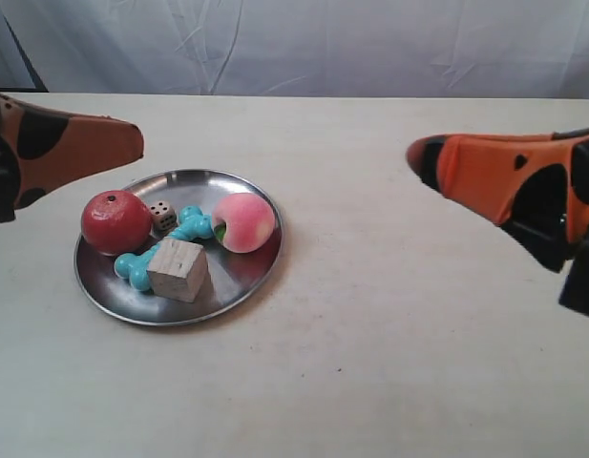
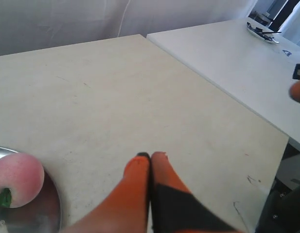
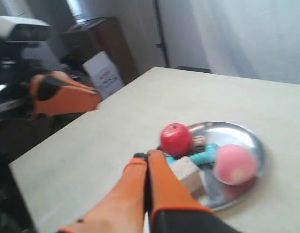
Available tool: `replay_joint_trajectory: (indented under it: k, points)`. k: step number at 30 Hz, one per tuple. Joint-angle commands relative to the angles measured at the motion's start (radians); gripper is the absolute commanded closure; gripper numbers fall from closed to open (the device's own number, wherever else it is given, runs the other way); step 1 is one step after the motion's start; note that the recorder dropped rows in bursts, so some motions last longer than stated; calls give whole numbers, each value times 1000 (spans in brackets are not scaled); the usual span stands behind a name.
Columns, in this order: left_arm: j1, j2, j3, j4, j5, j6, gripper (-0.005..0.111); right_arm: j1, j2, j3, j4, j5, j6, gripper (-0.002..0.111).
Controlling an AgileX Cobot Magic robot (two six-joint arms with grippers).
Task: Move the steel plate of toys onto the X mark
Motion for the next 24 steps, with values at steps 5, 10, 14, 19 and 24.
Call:
replay_joint_trajectory:
  k: [5,10,14,19,24]
  points:
    - [-6,-7,7,-20,-70,-1,107,-371,-337,246,2,-80,-1,108]
    - [-6,-7,7,-18,-111,-1,107,-551,-475,264,2,-83,-1,108]
    - [-6,-7,7,-18,-153,-1,107,-621,-525,264,2,-83,-1,108]
    - [-6,-7,7,-8,-210,-1,107,-625,-532,264,2,-83,-1,108]
    - [-6,-7,7,4,-217,-1,107,-625,-532,285,-295,-79,-1,108]
